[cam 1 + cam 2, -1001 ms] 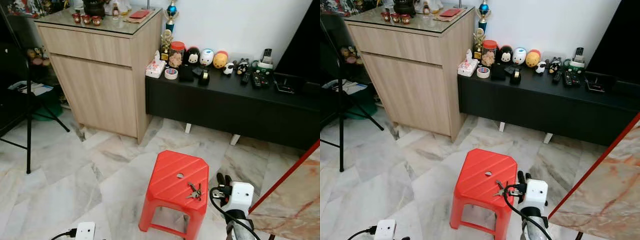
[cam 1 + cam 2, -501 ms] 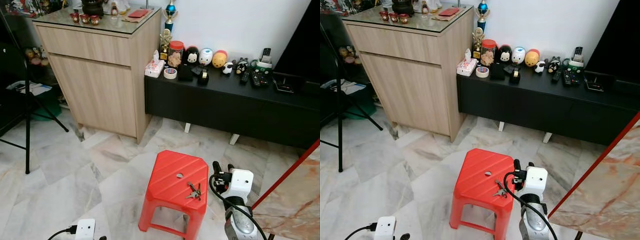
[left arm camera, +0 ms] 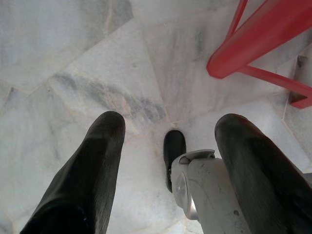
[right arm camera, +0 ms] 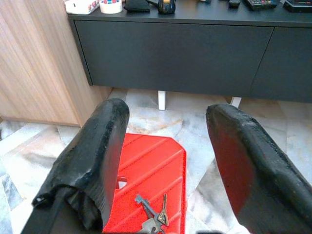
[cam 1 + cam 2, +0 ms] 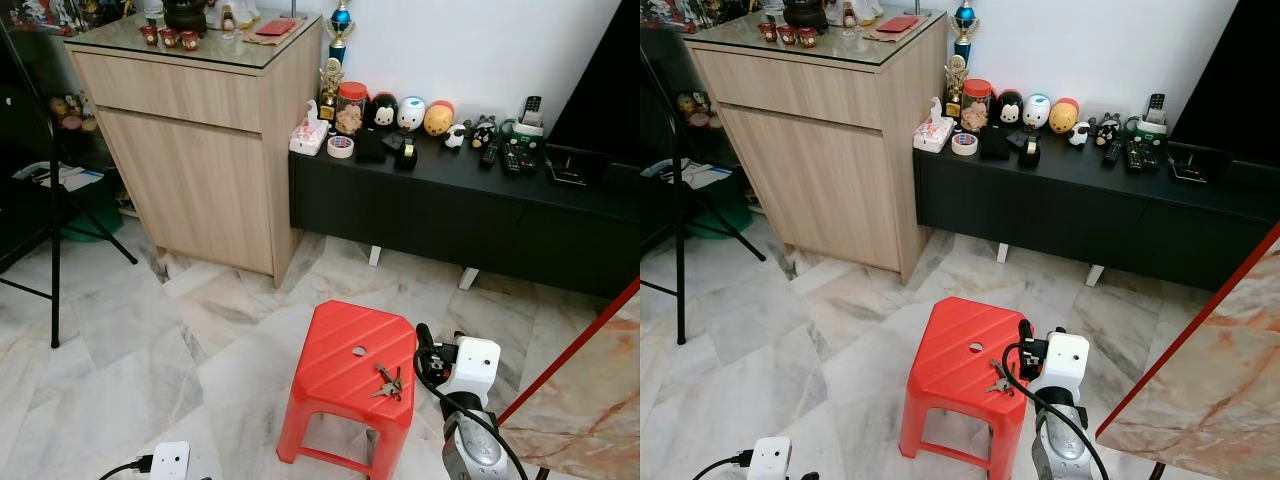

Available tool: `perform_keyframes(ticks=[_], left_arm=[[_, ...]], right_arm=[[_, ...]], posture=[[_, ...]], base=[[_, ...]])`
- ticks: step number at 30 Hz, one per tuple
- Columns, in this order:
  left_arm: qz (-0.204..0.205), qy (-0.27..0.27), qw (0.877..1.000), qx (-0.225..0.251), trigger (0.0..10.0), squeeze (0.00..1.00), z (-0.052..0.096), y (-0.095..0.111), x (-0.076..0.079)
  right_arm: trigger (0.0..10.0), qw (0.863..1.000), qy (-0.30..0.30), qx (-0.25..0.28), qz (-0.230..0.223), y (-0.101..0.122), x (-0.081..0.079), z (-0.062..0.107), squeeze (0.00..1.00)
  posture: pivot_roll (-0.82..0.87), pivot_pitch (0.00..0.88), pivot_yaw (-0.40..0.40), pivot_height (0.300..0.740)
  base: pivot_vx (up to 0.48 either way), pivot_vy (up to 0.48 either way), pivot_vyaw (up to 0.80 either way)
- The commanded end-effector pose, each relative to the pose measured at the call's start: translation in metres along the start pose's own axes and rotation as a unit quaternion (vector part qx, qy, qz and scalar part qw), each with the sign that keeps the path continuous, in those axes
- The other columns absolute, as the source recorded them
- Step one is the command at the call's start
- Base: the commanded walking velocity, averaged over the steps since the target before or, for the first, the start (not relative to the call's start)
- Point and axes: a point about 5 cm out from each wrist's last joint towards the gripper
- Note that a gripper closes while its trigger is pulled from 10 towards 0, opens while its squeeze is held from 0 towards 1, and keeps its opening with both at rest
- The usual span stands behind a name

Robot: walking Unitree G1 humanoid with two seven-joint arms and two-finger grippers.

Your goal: Hang keys on a hook

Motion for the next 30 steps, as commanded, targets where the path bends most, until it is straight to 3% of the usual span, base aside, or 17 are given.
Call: perform_keyframes(ticks=[1,30], left_arm=[[0.002,0.011,1.000,-0.017,10.0,0.00,0.0017,-0.0073,-0.0048],[0.001,0.011,1.000,-0.019,10.0,0.00,0.0016,-0.0078,-0.0039]], right_arm=[[10.0,1.000,-0.001,-0.002,0.004,0.0020,0.0013,-0.0019,0.00],[10.0,1.000,0.009,-0.010,0.006,0.0007,-0.0026,-0.0020,0.00]], posture=[[0.06,0.002,-0.083,0.740],[0.06,0.000,-0.082,0.740]], base=[[0.000,0.000,0.00],[0.000,0.000,0.00]])
Point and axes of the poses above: a point about 5 cm out from each wrist's last joint towards the gripper, its own z axis pointing back from the gripper into the wrist, its own y axis along the axis of the wrist's last joint, x = y × z, and after that the axes turned 14 degrees about z, right-handed
